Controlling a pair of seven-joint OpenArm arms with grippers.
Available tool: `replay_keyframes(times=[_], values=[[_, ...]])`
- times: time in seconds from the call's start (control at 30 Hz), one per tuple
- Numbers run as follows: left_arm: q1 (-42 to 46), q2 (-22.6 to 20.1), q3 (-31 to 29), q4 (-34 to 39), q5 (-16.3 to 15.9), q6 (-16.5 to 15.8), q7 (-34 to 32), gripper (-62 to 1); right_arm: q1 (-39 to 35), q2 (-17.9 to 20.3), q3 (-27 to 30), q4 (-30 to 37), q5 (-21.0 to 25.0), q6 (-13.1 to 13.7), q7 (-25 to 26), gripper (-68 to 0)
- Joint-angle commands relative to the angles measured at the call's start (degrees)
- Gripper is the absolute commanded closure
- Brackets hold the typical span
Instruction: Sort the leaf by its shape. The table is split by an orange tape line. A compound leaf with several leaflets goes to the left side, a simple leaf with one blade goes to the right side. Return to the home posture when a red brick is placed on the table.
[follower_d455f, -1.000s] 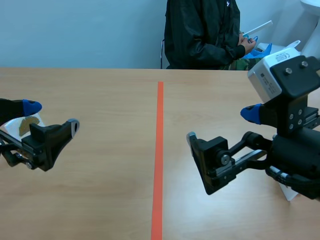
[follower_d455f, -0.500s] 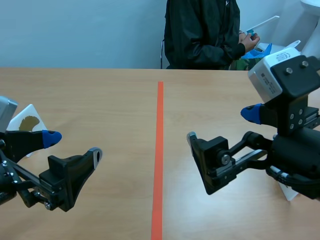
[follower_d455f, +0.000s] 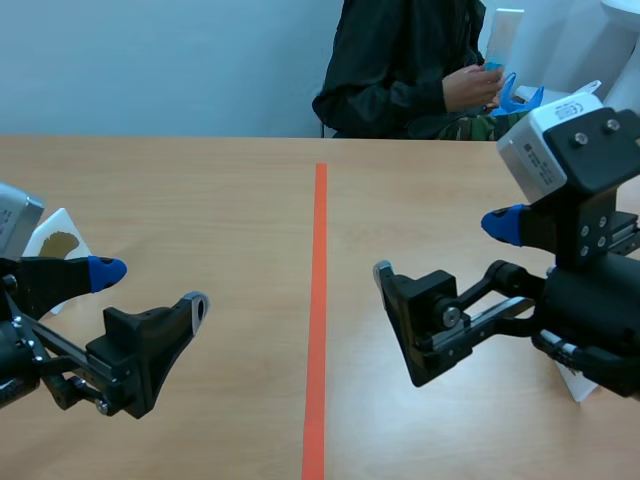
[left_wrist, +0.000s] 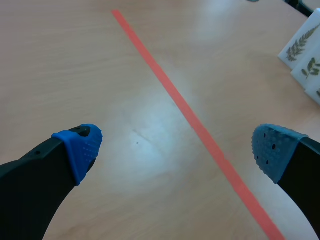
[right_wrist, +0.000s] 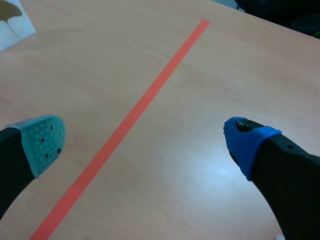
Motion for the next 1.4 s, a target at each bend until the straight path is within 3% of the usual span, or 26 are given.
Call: replay_keyframes(times=[0.0, 0.13, 1.27, 1.37], values=[[-0.2, -0.3, -0.6, 2.2, 0.8, -0.1, -0.6, -62.3, 0.7, 0.9, 0.7, 0.3, 0.8, -0.2, 0.9, -67.9], [-0.2, -0.3, -0.6, 3.0, 3.1, -0.1, -0.7, -62.3, 0.7, 0.9, 0.7, 0.3, 0.8, -0.2, 0.8, -67.9], [-0.2, -0.3, -0.6, 3.2, 3.1, -0.1, -1.0, -62.3, 0.7, 0.9, 0.7, 0.3, 0.8, -0.2, 0.8, -67.9], [-0.2, -0.3, -0.6, 3.2, 3.1, -1.6, -0.8, -62.3, 0.7, 0.9, 0.7, 0.3, 0.8, -0.2, 0.8, -67.9]])
